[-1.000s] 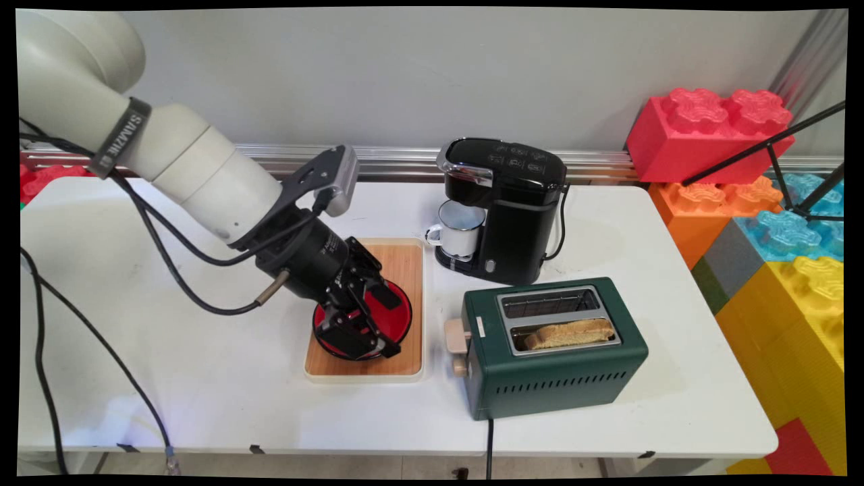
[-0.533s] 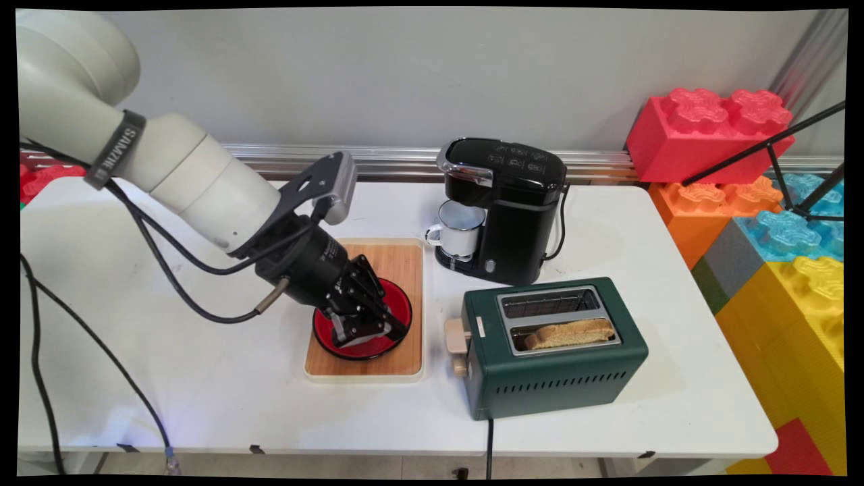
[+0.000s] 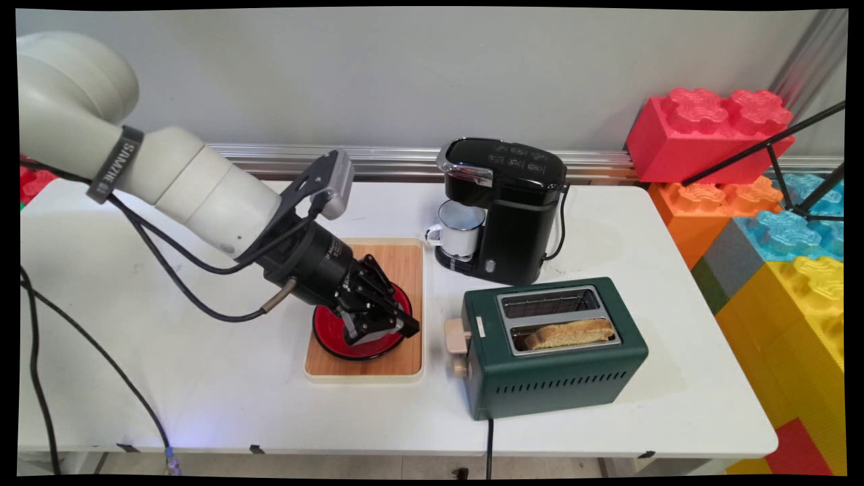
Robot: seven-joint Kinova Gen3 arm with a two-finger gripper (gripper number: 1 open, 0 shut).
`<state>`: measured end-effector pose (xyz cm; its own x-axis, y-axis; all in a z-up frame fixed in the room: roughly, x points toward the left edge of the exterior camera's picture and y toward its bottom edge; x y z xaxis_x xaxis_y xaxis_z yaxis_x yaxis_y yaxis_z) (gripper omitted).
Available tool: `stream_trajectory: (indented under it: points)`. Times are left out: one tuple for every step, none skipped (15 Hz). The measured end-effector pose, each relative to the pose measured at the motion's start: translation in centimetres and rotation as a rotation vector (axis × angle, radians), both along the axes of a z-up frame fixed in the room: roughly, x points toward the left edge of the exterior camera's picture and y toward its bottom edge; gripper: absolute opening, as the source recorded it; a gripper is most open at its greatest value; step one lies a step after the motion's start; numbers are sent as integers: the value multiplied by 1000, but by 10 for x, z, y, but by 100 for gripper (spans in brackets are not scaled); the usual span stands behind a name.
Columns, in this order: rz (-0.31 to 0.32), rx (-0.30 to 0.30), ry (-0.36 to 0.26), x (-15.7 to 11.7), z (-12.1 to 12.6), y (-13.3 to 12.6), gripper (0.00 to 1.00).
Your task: Press the toaster switch
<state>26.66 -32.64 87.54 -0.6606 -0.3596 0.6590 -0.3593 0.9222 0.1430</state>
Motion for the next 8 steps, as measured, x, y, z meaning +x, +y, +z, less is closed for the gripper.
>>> stream_trajectory:
  points:
    - [2, -3, 11, 2, -2, 0, 0]
    - [5, -7, 24, 3, -5, 0, 0]
    - [6, -9, 34, 5, -8, 0, 0]
    - [7, -10, 47, 6, -11, 0, 0]
    - [9, -12, 61, 6, -13, 0, 0]
    - [11, -14, 73, 7, -16, 0, 0]
    - [14, -16, 84, 7, -19, 0, 0]
    - [16, -17, 96, 7, -21, 0, 0]
